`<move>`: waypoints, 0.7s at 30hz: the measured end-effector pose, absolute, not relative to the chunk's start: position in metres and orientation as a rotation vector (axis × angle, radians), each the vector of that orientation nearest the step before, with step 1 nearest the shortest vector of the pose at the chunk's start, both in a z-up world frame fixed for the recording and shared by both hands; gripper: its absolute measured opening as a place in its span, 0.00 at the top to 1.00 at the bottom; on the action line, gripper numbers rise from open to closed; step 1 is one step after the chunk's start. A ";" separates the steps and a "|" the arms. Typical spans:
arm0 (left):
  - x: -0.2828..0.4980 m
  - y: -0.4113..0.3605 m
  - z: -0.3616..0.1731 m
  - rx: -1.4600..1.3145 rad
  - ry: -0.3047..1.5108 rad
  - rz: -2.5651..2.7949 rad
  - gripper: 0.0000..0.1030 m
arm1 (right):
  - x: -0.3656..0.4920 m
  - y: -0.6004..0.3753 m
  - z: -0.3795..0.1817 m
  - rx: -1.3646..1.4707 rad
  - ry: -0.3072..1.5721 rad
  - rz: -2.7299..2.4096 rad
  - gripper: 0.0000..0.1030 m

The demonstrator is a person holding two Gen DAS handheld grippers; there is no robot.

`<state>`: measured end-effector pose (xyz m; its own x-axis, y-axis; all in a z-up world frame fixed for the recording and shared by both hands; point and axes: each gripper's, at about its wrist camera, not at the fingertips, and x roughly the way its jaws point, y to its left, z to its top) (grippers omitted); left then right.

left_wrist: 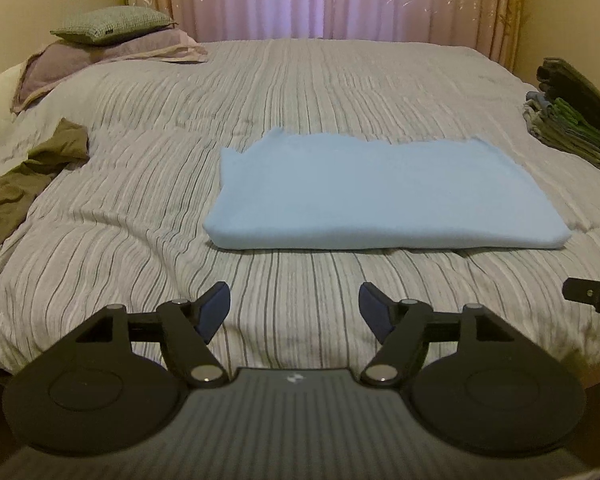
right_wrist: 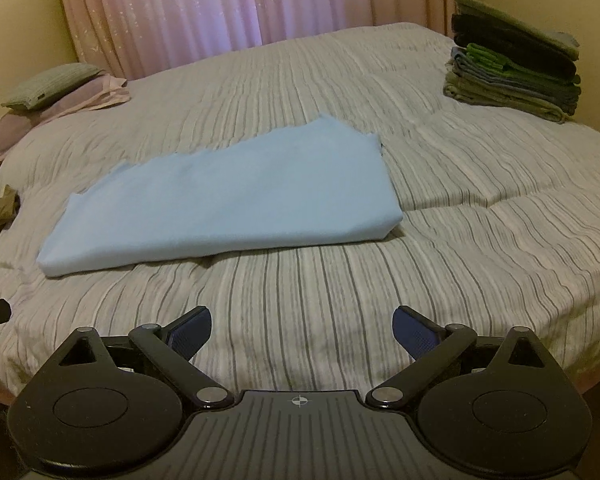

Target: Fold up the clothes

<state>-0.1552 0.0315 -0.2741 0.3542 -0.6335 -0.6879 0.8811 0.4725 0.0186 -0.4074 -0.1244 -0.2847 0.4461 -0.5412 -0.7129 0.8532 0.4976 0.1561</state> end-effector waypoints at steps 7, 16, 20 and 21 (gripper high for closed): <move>-0.167 0.041 -0.269 0.428 0.648 -1.022 0.29 | -0.407 -0.121 -0.283 0.547 0.651 -0.918 0.03; -0.169 0.044 -0.270 0.430 0.649 -1.024 0.27 | -0.407 -0.121 -0.282 0.539 0.661 -0.929 0.03; -0.168 0.044 -0.272 0.431 0.655 -1.024 0.27 | -0.407 -0.122 -0.282 0.532 0.662 -0.929 0.03; -0.169 0.043 -0.273 0.431 0.655 -1.025 0.27 | -0.407 -0.122 -0.281 0.531 0.663 -0.928 0.03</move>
<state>-0.1687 0.0434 -0.2725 0.3575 -0.6402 -0.6800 0.8858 0.4632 0.0296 -0.4067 -0.1221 -0.2813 0.4307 -0.5483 -0.7168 0.8560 0.4998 0.1320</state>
